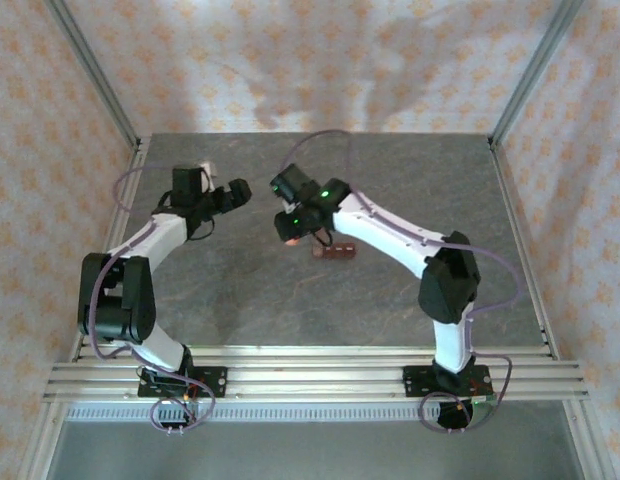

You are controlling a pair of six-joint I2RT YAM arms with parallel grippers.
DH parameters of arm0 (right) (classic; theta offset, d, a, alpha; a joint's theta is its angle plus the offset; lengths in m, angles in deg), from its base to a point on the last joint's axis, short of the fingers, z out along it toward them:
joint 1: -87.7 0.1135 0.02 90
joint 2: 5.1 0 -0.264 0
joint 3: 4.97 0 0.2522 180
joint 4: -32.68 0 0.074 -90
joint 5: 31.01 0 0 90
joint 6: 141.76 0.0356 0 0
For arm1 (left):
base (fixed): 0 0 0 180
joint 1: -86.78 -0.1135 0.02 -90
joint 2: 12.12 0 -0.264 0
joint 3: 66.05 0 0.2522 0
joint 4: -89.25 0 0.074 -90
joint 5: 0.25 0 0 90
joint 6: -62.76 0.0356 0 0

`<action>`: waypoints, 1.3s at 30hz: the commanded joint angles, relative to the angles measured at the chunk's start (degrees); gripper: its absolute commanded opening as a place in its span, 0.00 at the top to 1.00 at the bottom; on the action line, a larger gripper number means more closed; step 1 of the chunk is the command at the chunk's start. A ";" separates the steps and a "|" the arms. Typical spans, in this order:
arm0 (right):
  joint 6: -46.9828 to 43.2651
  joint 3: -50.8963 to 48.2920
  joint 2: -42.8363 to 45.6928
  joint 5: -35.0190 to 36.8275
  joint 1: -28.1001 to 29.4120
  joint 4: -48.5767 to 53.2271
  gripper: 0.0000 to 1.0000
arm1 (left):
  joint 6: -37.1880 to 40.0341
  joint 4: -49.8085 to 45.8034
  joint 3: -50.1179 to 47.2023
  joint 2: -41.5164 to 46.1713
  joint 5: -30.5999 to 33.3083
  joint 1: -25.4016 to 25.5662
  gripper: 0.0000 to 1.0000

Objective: Sort the pills into containers

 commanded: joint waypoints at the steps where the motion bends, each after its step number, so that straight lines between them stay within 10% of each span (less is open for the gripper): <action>1: -1.29 -1.28 4.57 -0.22 -4.74 0.22 0.60 | 4.90 0.81 1.26 -1.58 -0.29 3.50 0.00; 16: 1.60 3.90 4.05 -18.02 -22.97 2.61 0.60 | 13.60 21.78 -8.10 -0.71 -3.25 17.34 0.00; 39: -2.88 2.75 5.75 -32.49 -24.05 10.37 0.59 | 25.65 65.65 -15.14 -7.40 -1.38 28.86 0.05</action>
